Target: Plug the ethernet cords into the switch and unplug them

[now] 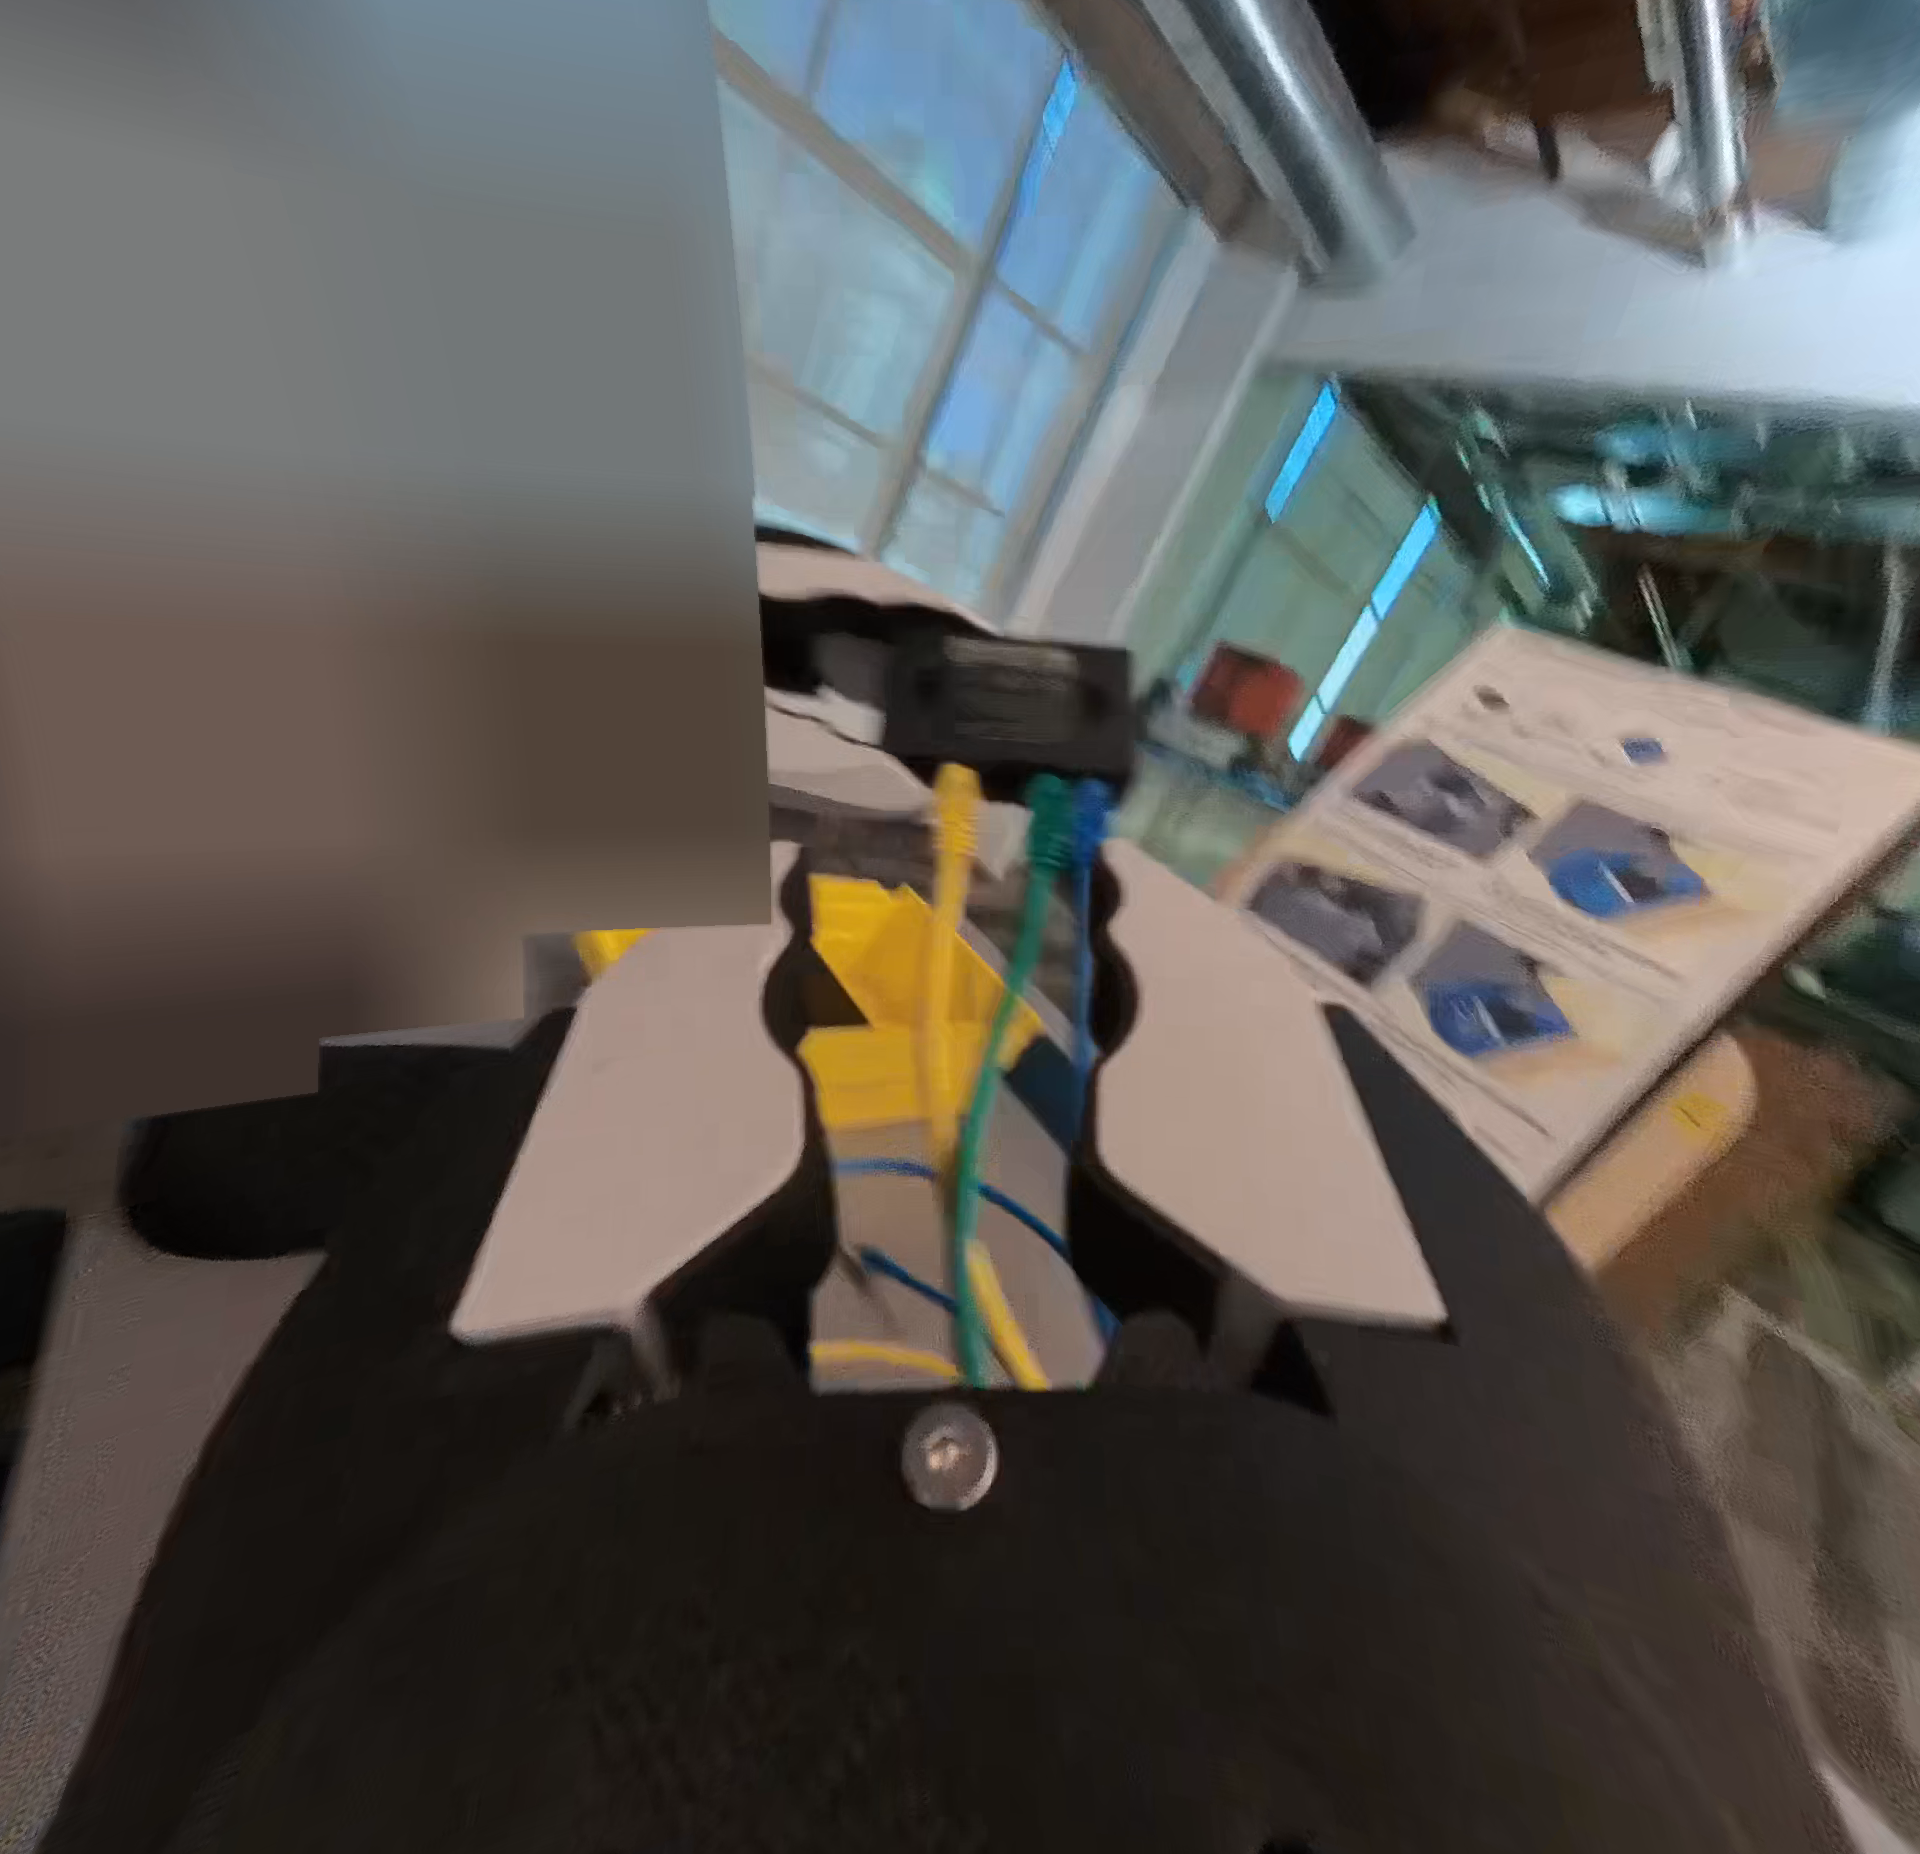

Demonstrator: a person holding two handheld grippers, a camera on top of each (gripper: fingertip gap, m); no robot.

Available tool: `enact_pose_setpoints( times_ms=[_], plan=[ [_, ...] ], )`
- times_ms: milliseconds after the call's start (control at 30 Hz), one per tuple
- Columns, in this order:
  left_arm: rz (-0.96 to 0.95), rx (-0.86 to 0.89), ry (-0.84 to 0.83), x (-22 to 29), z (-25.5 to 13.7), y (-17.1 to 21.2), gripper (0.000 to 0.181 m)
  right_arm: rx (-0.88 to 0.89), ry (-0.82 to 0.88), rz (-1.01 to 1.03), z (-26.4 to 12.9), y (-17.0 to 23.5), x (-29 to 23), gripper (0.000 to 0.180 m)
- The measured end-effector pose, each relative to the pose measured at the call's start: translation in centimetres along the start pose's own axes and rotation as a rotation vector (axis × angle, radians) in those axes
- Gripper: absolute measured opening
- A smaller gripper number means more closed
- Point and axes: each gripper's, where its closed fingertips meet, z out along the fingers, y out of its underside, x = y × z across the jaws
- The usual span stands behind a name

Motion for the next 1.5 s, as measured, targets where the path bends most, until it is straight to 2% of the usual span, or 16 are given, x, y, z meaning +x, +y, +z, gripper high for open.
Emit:
enact_pose_setpoints(
  times_ms=[67, 167, 200, 267, 367, 533, 633, 700, 767, 833, 933, 1033, 1100, 1167, 1367, 1500],
  plan=[
    [0.029, -0.008, -0.012, 0.2, 0.2, -0.2, 0.062, -0.186, 0.029, 0.021, 2.2, 3.2, 2.6, 0.081],
    [0.073, -0.019, 0.008, 1.4, 0.7, -0.5, 0.062, -0.349, -0.018, 0.048, 5.6, 8.2, 2.1, 0.089],
    [0.098, -0.021, 0.008, 1.7, 0.8, -0.5, 0.062, -0.363, 0.015, 0.009, 6.3, 9.0, 2.4, 0.083],
    [0.151, -0.038, -0.019, 1.8, 1.0, -0.4, 0.062, -0.357, 0.01, -0.06, 7.0, 9.7, 2.2, 0.051],
    [0.135, -0.056, -0.019, 1.7, 1.2, -0.2, 0.062, -0.405, -0.009, -0.031, 7.1, 10.4, 2.2, 0.039],
    [0.128, -0.055, -0.144, -1.5, 0.9, -1.3, 0.072, -0.392, 0.032, -0.105, 7.7, 8.1, 4.5, 0.034],
    [-0.087, -0.091, -0.138, -3.0, -0.2, -0.2, 0.085, -0.362, 0.084, -0.111, 7.6, 5.8, 7.3, 0.032],
    [-0.31, -0.084, -0.028, -1.5, -0.3, 1.4, 0.085, -0.342, 0.105, -0.103, 7.4, 4.2, 9.0, 0.032],
    [-0.474, -0.085, 0.086, 1.1, 0.7, 3.3, 0.088, -0.312, 0.113, -0.074, 7.2, 2.6, 10.4, 0.032],
    [-0.478, -0.115, 0.096, 3.1, 2.4, 5.5, 0.088, -0.279, 0.122, -0.048, 7.2, 0.9, 11.7, 0.032],
    [-0.362, -0.21, 0.073, 4.6, 5.2, 7.8, 0.104, -0.237, 0.112, -0.007, 7.3, -1.3, 13.1, 0.032],
    [-0.541, -0.258, 0.064, 4.0, 7.3, 9.8, 0.111, -0.177, 0.082, 0.022, 7.3, -3.6, 13.9, 0.032],
    [-0.709, -0.229, 0.061, 3.3, 8.0, 10.4, 0.11, -0.147, 0.077, 0.023, 7.1, -4.8, 14.4, 0.032],
    [-0.781, -0.176, 0.078, 3.3, 8.5, 10.6, 0.1, -0.135, 0.045, 0.015, 7.0, -5.7, 14.7, 0.032],
    [-0.868, -0.162, 0.172, 5.4, 10.9, 11.3, 0.083, -0.153, 0.008, 0.01, 7.5, -6.9, 16.7, 0.032],
    [-0.867, -0.133, 0.125, 3.9, 13.5, 11.2, 0.078, -0.166, 0.018, -0.023, 8.3, -9.0, 19.7, 0.032]
  ],
)
